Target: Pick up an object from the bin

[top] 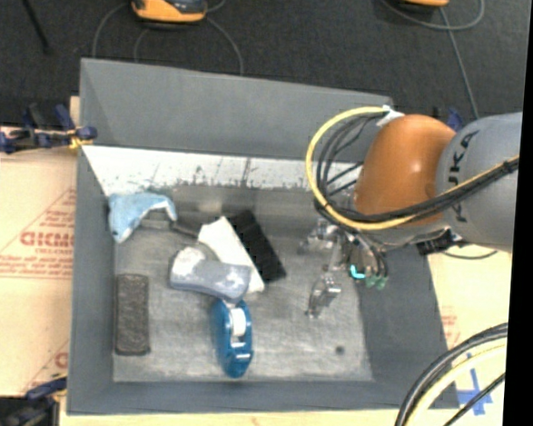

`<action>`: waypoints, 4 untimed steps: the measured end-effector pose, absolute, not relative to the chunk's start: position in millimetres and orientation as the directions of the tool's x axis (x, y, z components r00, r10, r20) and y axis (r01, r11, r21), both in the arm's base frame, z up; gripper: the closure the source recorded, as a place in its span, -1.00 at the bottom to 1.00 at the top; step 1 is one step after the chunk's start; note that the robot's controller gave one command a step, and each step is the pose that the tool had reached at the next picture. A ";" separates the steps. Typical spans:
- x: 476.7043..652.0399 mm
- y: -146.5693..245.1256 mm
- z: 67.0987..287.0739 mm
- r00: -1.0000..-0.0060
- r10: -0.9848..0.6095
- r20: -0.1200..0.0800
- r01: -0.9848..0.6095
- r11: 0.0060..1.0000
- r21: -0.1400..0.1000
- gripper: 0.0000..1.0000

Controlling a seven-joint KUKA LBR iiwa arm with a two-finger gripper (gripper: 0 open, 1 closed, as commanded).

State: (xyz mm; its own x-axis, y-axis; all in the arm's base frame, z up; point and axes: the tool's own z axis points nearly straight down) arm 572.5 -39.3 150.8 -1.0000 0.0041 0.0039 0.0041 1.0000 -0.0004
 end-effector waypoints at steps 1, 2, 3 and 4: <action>574.5 -39.3 155.1 -1.000 0.003 -0.004 0.003 1.000 -0.001 -1.00; 626.9 31.4 92.2 -0.999 0.050 -0.012 0.050 0.999 0.001 -1.00; 638.4 51.7 73.8 -0.968 0.253 -0.003 0.253 0.968 0.001 -1.00; 636.6 51.3 99.4 -0.961 0.278 0.001 0.278 0.961 0.000 -1.00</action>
Offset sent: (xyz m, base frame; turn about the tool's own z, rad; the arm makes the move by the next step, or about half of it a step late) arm 0.0629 0.0912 -0.0808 0.0536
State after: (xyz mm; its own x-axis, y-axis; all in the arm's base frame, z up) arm 636.6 51.3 99.4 -0.9606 0.2781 0.0014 0.2781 0.9606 0.0002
